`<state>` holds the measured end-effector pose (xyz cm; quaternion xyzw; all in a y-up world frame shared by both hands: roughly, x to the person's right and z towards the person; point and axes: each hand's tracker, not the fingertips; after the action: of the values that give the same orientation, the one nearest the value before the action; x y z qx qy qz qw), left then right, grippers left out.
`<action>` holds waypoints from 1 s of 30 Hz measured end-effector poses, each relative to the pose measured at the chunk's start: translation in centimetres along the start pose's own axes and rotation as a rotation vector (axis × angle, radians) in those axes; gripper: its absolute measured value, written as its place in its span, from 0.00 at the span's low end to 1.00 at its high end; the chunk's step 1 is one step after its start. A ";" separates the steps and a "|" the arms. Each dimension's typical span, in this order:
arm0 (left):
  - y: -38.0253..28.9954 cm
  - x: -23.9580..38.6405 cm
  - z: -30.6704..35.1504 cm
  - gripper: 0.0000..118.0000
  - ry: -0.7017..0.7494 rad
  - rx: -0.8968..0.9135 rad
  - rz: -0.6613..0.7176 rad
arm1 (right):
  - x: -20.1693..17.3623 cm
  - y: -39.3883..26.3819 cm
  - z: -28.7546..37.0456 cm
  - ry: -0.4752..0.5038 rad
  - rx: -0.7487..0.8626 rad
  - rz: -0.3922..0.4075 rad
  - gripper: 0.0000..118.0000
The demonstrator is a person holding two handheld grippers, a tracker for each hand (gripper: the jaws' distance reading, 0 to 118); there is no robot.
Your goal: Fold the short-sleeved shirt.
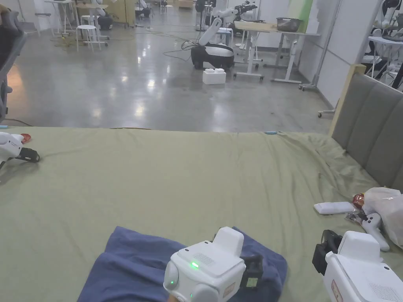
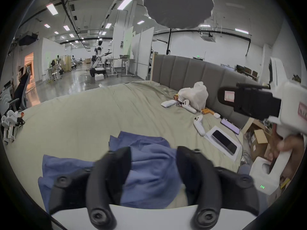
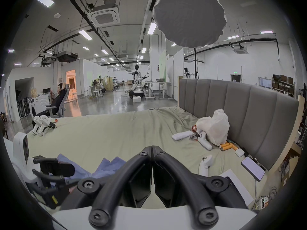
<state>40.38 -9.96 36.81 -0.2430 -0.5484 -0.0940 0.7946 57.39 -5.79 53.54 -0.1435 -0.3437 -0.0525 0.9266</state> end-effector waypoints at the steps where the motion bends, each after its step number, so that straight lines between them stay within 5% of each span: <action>1: 0.0 -0.3 0.4 0.60 0.008 0.010 -0.010 | -0.1 -0.1 0.0 0.003 -0.005 0.001 0.00; 10: 2.9 -5.5 8.4 0.58 0.288 0.237 0.022 | -4.5 1.5 0.5 0.094 0.057 0.043 0.00; 14: 2.7 -6.8 12.2 0.13 0.450 0.327 0.027 | -7.8 2.2 0.9 0.107 0.127 0.079 0.00; 16: 2.3 -7.4 13.5 0.04 0.511 0.359 0.032 | -9.1 2.4 1.1 0.115 0.159 0.084 0.00; 23: 0.6 -9.4 16.4 0.00 0.619 0.342 0.057 | -12.0 2.9 0.7 0.138 0.195 0.051 0.00; 30: -2.5 -16.6 14.5 0.00 0.585 0.166 0.302 | -12.5 1.7 -0.9 0.173 0.126 0.071 0.00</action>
<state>21.04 -7.02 26.33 -0.2187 -0.2609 0.0043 0.9402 48.82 -4.43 44.34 -0.0920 -0.2599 -0.0100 0.9612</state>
